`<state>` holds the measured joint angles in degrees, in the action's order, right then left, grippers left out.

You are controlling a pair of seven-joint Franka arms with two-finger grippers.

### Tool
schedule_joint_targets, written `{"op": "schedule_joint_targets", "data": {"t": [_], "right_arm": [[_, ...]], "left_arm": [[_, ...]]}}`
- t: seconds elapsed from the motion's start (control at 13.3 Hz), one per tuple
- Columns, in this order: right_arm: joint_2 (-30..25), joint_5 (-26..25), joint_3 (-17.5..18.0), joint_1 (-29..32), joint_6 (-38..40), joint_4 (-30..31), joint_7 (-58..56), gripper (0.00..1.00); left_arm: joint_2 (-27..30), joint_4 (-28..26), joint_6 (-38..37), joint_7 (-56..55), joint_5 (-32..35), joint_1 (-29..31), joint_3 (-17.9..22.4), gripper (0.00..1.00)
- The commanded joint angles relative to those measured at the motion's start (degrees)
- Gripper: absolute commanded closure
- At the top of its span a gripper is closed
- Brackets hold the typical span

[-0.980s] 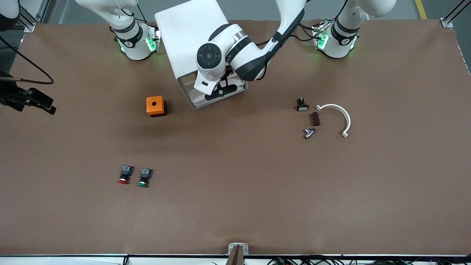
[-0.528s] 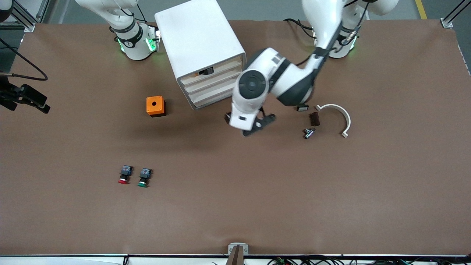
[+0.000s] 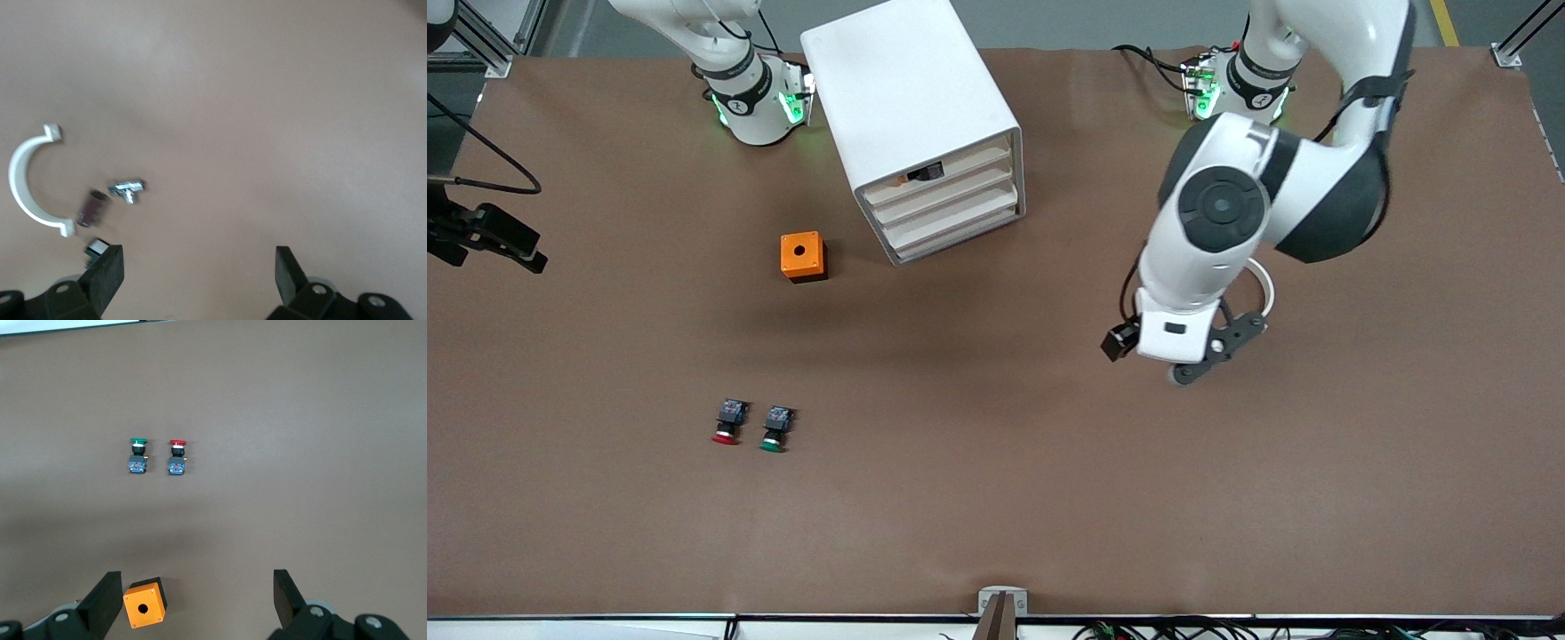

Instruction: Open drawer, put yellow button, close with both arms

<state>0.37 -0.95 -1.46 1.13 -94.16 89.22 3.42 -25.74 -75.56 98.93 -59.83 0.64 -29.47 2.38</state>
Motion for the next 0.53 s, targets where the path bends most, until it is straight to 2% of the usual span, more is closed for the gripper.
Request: {"op": "schedule_joint_targets", "data": {"t": [0.0,0.45], "right_arm": [[-0.5,1.0,0.3,0.7,0.7,-0.1,-0.4,0.00],[-0.5,1.0,0.6,1.2,0.8,0.0,-0.2,0.00]], "left_arm": [[4.8,-1.3,-4.5,6.5,1.1,4.0,-0.9,0.00],[11.2,-1.9,-13.0,26.8,0.5,12.4,-1.1,0.00]]}}
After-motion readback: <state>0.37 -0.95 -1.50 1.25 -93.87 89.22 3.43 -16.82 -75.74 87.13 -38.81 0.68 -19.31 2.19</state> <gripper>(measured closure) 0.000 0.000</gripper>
